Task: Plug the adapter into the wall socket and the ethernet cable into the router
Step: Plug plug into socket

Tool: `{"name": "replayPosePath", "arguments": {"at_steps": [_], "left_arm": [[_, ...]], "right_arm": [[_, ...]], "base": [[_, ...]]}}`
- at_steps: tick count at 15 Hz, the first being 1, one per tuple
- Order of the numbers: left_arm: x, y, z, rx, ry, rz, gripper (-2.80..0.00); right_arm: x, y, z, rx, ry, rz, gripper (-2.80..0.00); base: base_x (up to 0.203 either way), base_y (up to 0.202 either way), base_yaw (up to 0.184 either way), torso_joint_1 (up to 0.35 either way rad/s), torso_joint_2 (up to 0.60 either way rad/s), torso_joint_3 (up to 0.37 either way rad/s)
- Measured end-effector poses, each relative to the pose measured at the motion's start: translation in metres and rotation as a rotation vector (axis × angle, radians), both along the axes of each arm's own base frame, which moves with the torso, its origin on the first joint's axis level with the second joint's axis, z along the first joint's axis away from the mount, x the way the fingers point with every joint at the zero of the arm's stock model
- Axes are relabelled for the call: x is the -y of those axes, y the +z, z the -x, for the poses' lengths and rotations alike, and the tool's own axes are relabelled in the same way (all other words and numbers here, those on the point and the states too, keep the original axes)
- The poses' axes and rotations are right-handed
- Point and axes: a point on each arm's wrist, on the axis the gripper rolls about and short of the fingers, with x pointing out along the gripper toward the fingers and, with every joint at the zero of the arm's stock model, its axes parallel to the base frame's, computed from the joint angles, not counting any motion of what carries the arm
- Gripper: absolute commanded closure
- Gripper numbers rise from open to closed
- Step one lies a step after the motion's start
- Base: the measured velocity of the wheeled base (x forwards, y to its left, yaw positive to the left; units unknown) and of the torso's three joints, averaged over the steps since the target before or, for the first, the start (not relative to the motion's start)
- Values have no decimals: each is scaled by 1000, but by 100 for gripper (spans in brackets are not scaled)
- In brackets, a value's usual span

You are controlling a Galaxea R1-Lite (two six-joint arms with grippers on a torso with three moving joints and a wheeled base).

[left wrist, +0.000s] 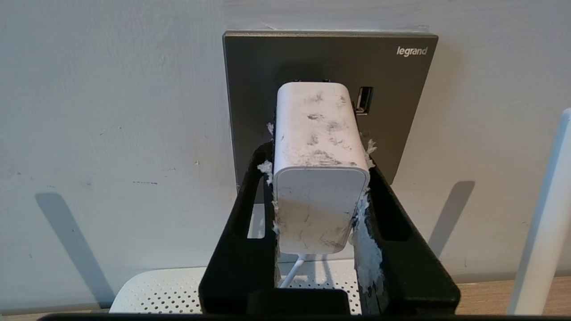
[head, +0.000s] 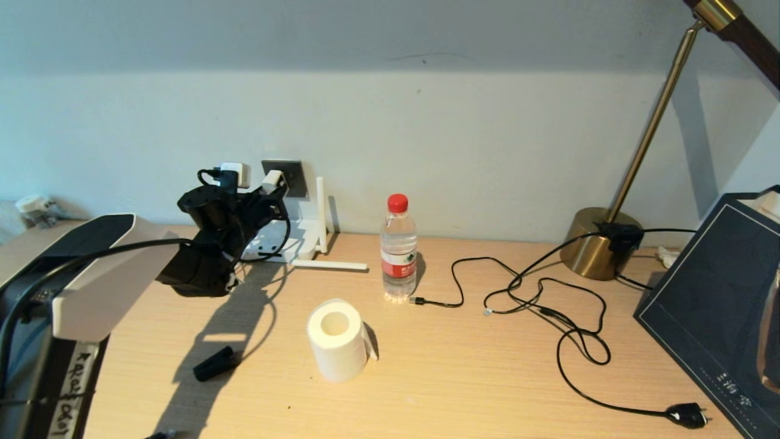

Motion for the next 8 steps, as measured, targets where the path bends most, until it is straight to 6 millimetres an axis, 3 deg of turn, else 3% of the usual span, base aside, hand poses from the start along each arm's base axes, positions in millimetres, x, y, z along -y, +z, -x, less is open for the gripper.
{"name": "replayPosePath", "arguments": {"at_steps": [8], "left_arm": [[0, 1, 0, -18, -1, -3, 0]], "right_arm": [[0, 0, 0, 0, 0, 0, 0]], "base": [[0, 0, 0, 0, 0, 0]]}}
